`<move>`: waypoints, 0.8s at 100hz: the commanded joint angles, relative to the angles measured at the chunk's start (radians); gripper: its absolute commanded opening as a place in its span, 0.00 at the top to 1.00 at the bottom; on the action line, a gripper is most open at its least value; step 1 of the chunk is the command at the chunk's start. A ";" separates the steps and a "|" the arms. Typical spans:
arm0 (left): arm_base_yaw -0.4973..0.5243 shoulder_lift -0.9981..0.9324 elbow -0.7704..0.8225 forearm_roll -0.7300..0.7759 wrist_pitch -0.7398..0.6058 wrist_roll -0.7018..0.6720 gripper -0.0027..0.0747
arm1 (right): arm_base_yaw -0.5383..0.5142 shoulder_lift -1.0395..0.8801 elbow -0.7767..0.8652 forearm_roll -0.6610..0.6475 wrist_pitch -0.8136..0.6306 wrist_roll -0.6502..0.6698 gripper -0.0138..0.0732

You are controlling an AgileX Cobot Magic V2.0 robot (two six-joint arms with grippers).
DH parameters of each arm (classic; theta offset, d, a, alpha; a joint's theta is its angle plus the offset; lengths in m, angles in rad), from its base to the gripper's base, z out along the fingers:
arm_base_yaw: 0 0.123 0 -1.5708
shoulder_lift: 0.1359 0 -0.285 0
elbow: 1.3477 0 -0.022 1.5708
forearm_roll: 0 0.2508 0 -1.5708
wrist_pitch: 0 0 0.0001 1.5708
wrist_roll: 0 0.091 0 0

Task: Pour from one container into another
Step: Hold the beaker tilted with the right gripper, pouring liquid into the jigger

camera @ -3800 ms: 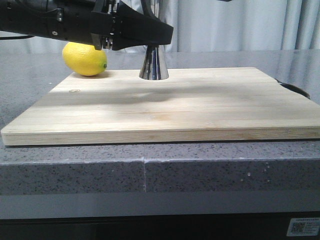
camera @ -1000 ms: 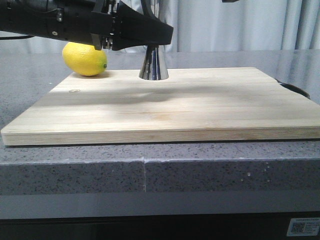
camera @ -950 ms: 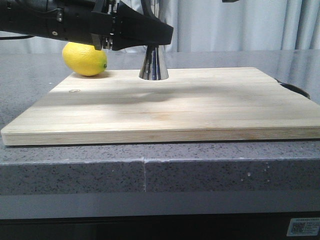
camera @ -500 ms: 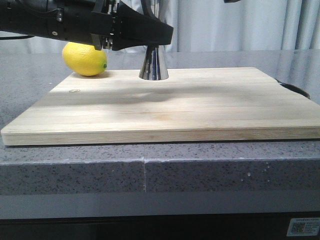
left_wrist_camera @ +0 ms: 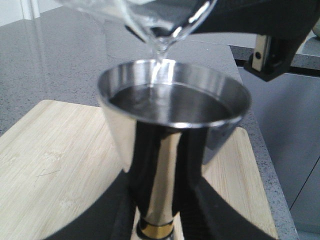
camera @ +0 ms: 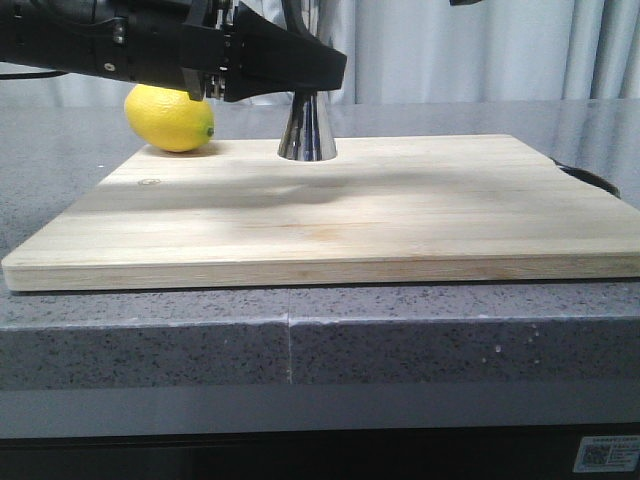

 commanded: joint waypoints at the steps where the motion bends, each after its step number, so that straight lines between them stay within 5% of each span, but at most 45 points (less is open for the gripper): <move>1: -0.010 -0.052 -0.028 -0.072 0.091 -0.007 0.75 | -0.001 -0.039 -0.038 -0.004 0.019 -0.007 0.55; 80: -0.010 -0.052 -0.028 -0.072 0.091 -0.007 0.75 | -0.001 -0.039 -0.038 0.093 0.005 0.000 0.55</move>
